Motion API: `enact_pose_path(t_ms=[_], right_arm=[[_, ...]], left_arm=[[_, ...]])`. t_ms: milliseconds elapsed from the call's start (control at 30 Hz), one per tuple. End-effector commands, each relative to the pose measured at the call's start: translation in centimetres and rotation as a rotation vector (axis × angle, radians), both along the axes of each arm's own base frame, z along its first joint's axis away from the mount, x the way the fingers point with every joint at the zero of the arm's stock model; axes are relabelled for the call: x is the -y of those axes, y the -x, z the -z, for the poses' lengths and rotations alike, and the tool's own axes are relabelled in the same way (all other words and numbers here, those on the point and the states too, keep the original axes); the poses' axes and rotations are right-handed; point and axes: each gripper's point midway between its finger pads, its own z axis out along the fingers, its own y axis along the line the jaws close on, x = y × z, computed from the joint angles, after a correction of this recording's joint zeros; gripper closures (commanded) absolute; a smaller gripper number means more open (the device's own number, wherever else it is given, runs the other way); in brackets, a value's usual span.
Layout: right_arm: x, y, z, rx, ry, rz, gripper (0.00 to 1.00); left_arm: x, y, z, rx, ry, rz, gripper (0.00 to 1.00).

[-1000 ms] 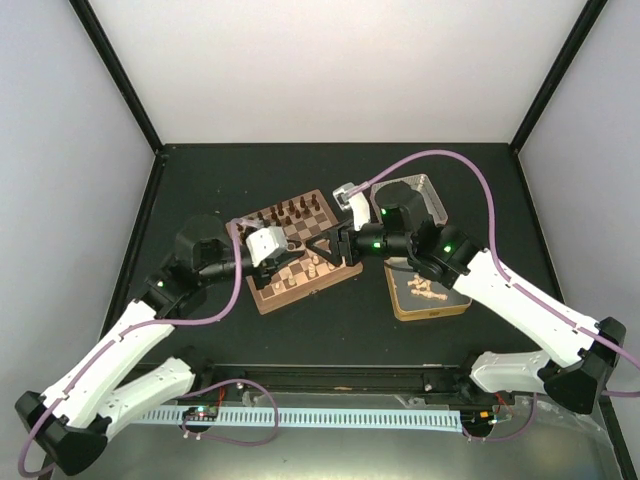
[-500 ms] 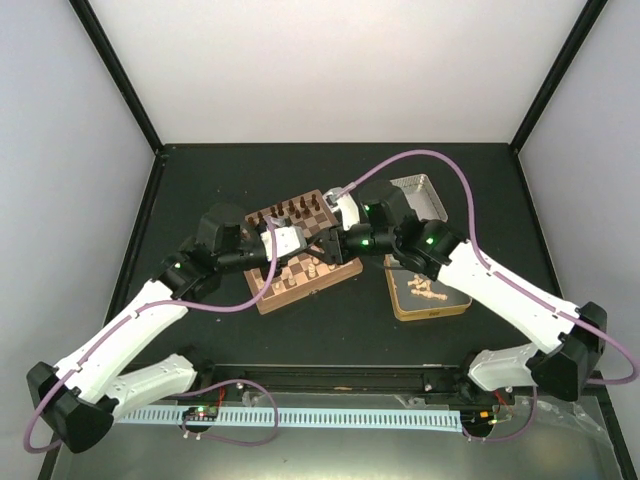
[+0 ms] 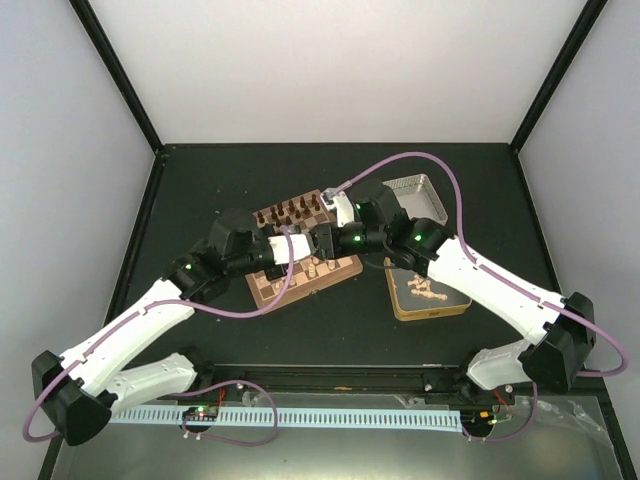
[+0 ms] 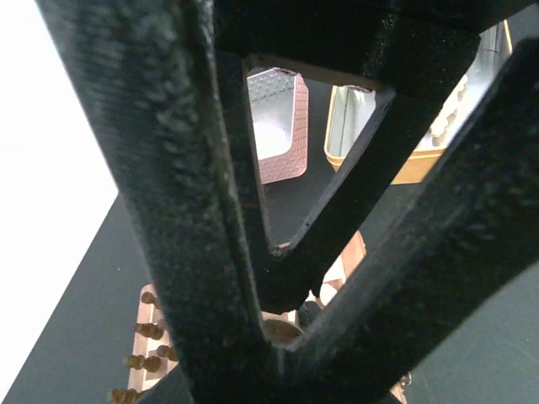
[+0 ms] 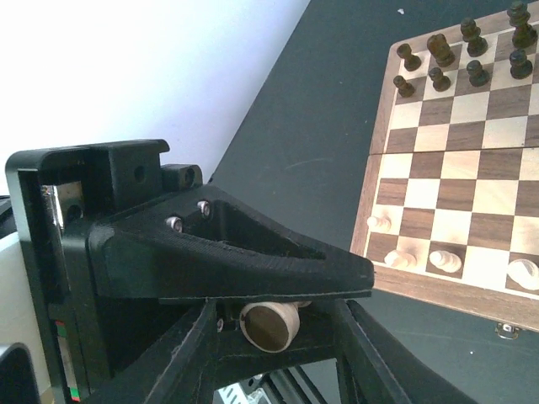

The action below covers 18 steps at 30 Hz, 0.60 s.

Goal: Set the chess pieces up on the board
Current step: Place the chess piece on the chessboard.

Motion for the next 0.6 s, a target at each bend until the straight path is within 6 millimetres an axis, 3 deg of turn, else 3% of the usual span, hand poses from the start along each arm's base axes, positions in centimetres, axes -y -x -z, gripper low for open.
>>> enact_pose_path(t_ms=[0, 200, 433, 567], right_arm=[[-0.7, -0.2, -0.5, -0.006, -0.052, 0.004, 0.60], [-0.5, -0.4, 1.8, -0.041, 0.018, 0.015, 0.64], [0.3, -0.8, 3.3, -0.046, 0.063, 0.053, 0.83], [0.9, -1.2, 3.7, -0.043, 0.063, 0.079, 0.88]], left_arm=[[0.9, -0.3, -1.8, 0.096, 0.027, 0.018, 0.96], [2.2, -0.1, -2.3, 0.127, 0.034, 0.039, 0.96], [2.8, 0.3, -2.7, 0.161, 0.048, 0.048, 0.94], [2.8, 0.4, -2.8, 0.161, 0.067, 0.045, 0.92]])
